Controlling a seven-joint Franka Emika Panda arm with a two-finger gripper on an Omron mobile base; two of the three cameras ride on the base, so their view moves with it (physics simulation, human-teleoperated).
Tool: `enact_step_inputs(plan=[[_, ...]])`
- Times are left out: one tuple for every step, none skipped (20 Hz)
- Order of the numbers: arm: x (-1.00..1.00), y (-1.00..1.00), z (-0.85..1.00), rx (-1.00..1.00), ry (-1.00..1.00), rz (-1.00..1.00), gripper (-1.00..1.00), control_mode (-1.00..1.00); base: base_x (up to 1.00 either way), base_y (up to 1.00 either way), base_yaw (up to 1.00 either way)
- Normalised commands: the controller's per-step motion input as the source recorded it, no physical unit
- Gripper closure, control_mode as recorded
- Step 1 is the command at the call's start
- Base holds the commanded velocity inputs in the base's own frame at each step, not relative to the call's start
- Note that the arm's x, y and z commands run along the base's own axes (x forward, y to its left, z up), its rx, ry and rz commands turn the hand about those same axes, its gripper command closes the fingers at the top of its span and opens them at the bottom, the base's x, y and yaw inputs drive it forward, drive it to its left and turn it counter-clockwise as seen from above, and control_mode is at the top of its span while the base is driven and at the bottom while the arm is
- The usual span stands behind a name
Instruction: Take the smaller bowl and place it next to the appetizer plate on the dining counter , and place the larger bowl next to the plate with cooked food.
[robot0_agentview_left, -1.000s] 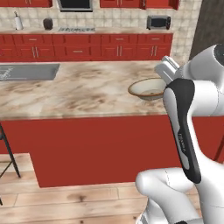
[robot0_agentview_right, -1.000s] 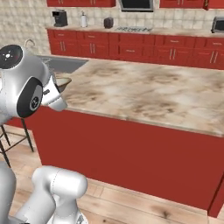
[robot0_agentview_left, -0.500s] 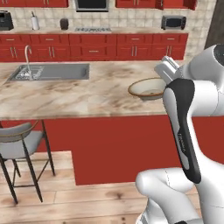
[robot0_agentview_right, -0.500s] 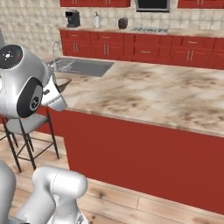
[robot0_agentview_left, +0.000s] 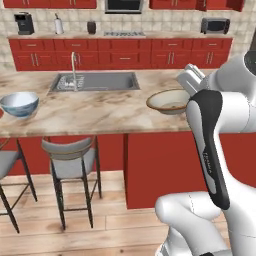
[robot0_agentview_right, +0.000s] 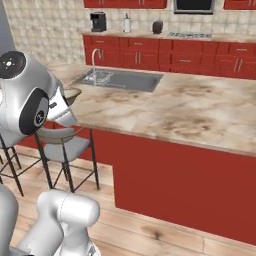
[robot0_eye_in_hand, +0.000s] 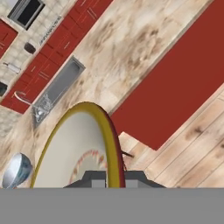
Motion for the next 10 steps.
enact_step_inputs(plan=[[0.00,0.00,0.00,0.00,0.00,0.00,1.00,1.00,0.04,1.00,0.00],[0.00,0.00,0.00,0.00,0.00,0.00,1.00,1.00,0.04,1.00,0.00],[0.00,0.00,0.00,0.00,0.00,0.00,1.00,1.00,0.04,1.00,0.00],[0.00,0.00,0.00,0.00,0.00,0.00,1.00,1.00,0.05,1.00,0.00],[0.00,0.00,0.00,0.00,0.00,0.00,1.00,1.00,0.06,1.00,0.00],[0.00,0.00,0.00,0.00,0.00,0.00,1.00,1.00,0.08,1.00,0.00],[0.00,0.00,0.00,0.00,0.00,0.00,1.00,1.00,0.11,1.00,0.00],[0.00,0.00,0.00,0.00,0.00,0.00,1.00,1.00,0.09,1.00,0.00],[0.00,0.00,0.00,0.00,0.00,0.00,1.00,1.00,0.09,1.00,0.00],[0.00,0.00,0.00,0.00,0.00,0.00,1.00,1.00,0.11,1.00,0.00]])
